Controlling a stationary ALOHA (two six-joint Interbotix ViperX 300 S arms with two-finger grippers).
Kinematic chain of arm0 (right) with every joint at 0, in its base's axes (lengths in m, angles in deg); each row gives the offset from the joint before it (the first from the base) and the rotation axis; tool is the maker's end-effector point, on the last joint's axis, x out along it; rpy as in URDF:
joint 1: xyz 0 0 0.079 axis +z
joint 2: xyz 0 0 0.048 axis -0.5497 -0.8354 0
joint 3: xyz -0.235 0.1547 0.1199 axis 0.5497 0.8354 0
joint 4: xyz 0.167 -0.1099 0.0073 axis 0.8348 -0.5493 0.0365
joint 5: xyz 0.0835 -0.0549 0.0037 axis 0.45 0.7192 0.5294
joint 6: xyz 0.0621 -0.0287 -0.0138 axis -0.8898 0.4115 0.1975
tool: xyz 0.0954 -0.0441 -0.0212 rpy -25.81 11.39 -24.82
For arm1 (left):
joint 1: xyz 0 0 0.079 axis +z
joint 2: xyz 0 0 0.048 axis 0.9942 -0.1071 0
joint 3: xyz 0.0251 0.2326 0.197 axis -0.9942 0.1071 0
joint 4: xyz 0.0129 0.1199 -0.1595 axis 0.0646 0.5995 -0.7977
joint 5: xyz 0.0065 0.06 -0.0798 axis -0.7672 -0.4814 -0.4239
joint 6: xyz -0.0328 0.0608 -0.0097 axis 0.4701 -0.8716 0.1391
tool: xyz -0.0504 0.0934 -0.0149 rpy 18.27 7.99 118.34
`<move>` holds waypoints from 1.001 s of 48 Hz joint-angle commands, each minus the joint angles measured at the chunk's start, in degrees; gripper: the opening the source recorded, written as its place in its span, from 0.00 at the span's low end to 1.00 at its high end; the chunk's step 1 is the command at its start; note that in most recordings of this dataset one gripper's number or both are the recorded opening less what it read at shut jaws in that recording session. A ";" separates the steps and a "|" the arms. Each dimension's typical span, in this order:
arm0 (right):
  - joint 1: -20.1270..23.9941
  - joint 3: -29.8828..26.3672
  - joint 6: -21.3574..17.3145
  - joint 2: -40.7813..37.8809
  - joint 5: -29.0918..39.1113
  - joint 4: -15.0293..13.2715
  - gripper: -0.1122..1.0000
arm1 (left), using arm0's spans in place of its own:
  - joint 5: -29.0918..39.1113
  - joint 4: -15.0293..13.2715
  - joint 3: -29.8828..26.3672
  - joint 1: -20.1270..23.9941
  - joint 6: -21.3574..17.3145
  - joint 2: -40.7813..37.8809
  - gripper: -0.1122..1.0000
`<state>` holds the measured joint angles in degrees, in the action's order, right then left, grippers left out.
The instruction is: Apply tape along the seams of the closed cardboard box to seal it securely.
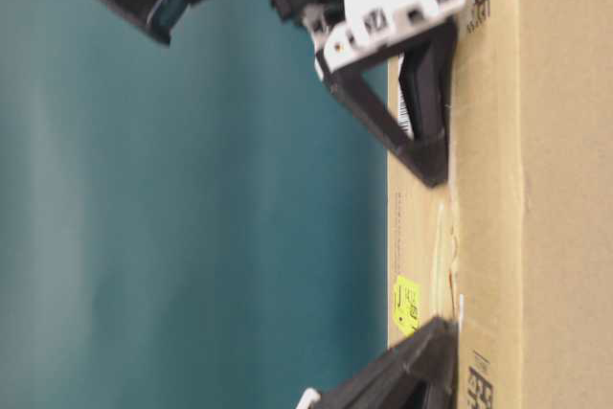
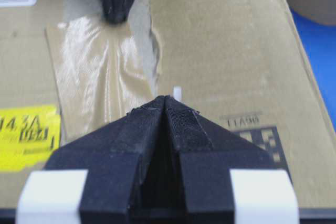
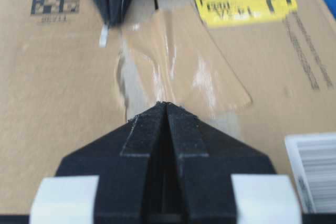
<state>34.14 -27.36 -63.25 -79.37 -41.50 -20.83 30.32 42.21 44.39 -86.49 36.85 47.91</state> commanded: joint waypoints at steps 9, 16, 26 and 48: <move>0.35 1.93 0.44 4.22 0.35 0.62 0.11 | -0.35 0.00 0.97 0.26 0.70 2.64 0.10; 0.35 0.44 1.49 10.02 1.67 0.00 0.11 | 1.49 0.09 -2.20 0.26 -0.18 5.89 0.10; 0.09 -0.18 4.92 21.18 9.76 -0.44 0.11 | 7.73 0.18 -3.69 0.70 -1.85 13.71 0.10; -0.09 12.30 6.33 47.90 26.37 -0.35 0.11 | 17.58 0.18 8.00 1.58 -0.79 39.73 0.10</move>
